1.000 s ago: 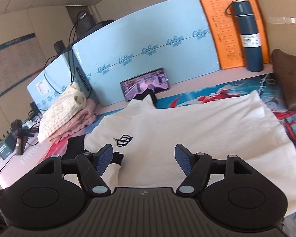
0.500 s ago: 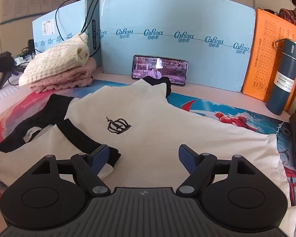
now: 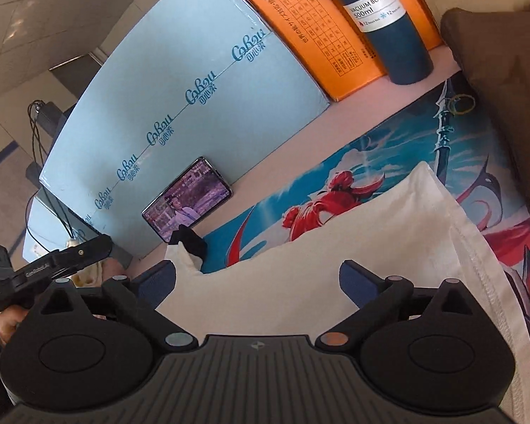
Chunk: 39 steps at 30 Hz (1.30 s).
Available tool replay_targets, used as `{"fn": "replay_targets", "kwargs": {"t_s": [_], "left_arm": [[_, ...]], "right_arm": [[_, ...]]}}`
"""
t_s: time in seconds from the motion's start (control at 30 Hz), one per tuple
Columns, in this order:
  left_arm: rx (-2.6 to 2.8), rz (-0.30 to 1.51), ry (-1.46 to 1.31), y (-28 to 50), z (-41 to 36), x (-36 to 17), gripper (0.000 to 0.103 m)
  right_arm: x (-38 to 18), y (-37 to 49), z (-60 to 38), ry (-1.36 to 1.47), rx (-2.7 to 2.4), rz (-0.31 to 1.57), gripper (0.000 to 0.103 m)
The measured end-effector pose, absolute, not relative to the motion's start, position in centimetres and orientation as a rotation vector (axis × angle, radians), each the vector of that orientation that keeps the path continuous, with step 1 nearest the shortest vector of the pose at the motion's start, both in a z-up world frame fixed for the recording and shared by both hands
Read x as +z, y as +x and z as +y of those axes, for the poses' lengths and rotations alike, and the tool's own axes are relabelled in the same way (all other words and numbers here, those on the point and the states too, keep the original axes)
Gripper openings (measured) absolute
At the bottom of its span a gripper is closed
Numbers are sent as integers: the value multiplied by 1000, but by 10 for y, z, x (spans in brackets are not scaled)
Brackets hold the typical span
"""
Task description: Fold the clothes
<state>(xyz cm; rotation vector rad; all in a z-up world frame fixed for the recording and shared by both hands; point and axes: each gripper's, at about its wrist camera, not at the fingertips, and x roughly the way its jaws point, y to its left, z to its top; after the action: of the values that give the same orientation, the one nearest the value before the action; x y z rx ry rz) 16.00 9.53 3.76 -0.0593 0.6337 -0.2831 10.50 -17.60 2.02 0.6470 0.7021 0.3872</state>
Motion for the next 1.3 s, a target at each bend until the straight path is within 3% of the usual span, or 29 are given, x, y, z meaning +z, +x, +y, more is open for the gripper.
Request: {"fn": "replay_targets", "kwargs": {"t_s": [0.2,0.47,0.53,0.57,0.7,0.73,0.93,1.3], "left_arm": [[-241,700,146,202,75,-12,91],[-291,758,21,219,94,-30,90],[-324,745,55,218,90,-30,83],[-348,737,64,218,88,-30,74],[-421,705,90,215,82,-27,24],[-428,694,106,212,79,-26,16],[-396,540,131,172,73,5,14],[-488,236,113,23,52,47,14]], "right_arm": [[14,99,-168,573,370,676,101],[7,100,-179,675,360,658,101],[7,100,-180,681,357,656,101],[7,99,-180,685,354,655,101],[7,99,-180,691,355,655,101],[7,99,-180,691,355,655,101],[6,99,-187,734,364,655,101],[0,99,-211,956,405,578,103]]}}
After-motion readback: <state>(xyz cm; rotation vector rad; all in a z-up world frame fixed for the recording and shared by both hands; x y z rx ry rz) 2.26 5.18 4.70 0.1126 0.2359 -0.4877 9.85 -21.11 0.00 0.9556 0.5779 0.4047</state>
